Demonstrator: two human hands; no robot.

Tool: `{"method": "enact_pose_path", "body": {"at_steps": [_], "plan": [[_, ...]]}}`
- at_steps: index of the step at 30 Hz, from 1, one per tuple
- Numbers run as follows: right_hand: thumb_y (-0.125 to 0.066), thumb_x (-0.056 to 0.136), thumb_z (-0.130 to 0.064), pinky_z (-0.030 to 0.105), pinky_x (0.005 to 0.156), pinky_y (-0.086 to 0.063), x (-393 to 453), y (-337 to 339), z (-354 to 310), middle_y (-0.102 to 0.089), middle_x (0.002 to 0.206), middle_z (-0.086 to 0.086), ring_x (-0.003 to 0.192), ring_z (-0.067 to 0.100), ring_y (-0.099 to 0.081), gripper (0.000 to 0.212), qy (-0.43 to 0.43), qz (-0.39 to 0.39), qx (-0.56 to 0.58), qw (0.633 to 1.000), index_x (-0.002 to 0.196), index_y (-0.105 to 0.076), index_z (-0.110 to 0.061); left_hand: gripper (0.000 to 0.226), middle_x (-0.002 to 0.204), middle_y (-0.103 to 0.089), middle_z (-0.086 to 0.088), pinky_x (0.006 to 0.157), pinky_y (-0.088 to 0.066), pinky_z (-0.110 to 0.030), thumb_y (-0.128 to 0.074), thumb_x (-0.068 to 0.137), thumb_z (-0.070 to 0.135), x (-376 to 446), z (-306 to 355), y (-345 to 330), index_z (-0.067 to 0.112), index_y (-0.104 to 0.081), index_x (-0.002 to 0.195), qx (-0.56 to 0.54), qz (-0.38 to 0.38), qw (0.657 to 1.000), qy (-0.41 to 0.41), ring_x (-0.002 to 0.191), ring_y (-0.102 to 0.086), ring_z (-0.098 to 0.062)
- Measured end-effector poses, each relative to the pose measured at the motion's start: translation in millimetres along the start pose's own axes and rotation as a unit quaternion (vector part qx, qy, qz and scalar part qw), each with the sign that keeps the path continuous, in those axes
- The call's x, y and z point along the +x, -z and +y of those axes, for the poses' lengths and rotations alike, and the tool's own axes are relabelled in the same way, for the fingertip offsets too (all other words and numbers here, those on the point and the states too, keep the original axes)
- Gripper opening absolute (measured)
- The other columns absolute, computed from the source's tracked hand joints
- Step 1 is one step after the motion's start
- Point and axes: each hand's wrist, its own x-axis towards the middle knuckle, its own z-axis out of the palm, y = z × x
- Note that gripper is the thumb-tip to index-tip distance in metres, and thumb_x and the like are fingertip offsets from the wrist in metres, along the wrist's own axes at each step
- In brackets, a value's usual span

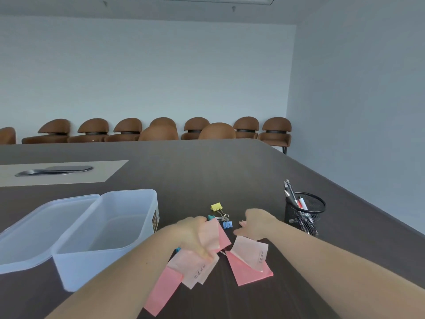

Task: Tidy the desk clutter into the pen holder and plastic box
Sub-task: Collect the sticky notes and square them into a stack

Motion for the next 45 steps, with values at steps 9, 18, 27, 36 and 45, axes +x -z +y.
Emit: {"method": "enact_pose_path", "body": {"at_steps": [9,18,27,36,45], "plan": [[-0.064,0.077,-0.052,0.041,0.100,-0.043,25,-9,12,-0.058,0.116,0.007,0.119,0.032,-0.050,0.045,-0.162,0.030,0.062,0.984,0.105,-0.060,-0.018,0.074,0.117,-0.055,0.005,0.088,-0.051,-0.032,-0.078,0.064,0.053,16,-10,2,0.022,-0.049,0.124,-0.106,0.095,0.989,0.035,0.104,-0.055,-0.015],[-0.071,0.056,-0.062,0.033,0.097,-0.050,21,-9,8,-0.062,0.115,0.004,0.112,0.026,-0.058,0.070,-0.165,0.022,0.064,0.984,0.108,-0.060,-0.017,0.008,0.076,-0.054,-0.003,0.058,-0.036,-0.025,-0.062,0.081,0.023,23,-1,2,0.016,-0.058,0.078,-0.150,0.151,0.975,0.061,0.071,-0.049,-0.024],[-0.054,0.088,-0.010,0.030,0.071,-0.042,22,0,17,-0.052,0.086,0.005,0.086,0.029,-0.052,0.006,-0.075,0.123,0.158,0.977,0.092,-0.051,-0.009,0.011,0.084,-0.054,0.000,0.065,-0.043,-0.027,-0.053,0.093,0.026,10,3,20,0.017,-0.052,0.088,-0.174,0.295,0.938,0.053,0.082,-0.055,-0.020],[-0.065,0.084,-0.013,0.037,0.105,-0.045,-24,36,-1,-0.049,0.144,0.013,0.129,0.031,-0.050,0.061,0.053,-0.152,-0.091,0.983,0.141,-0.044,-0.005,0.010,0.092,-0.057,-0.001,0.058,-0.042,-0.018,-0.055,0.093,0.030,-5,7,29,0.020,-0.055,0.092,-0.157,0.312,0.935,0.056,0.081,-0.057,-0.015],[-0.073,0.080,-0.031,0.031,0.073,-0.042,-33,31,7,-0.055,0.098,0.005,0.091,0.028,-0.052,0.043,0.080,-0.178,-0.227,0.954,0.112,-0.062,-0.005,0.011,0.099,-0.060,-0.005,0.072,-0.047,-0.030,-0.062,0.087,0.023,-29,10,26,0.015,-0.058,0.093,-0.218,0.204,0.952,0.072,0.096,-0.060,-0.022]]}}
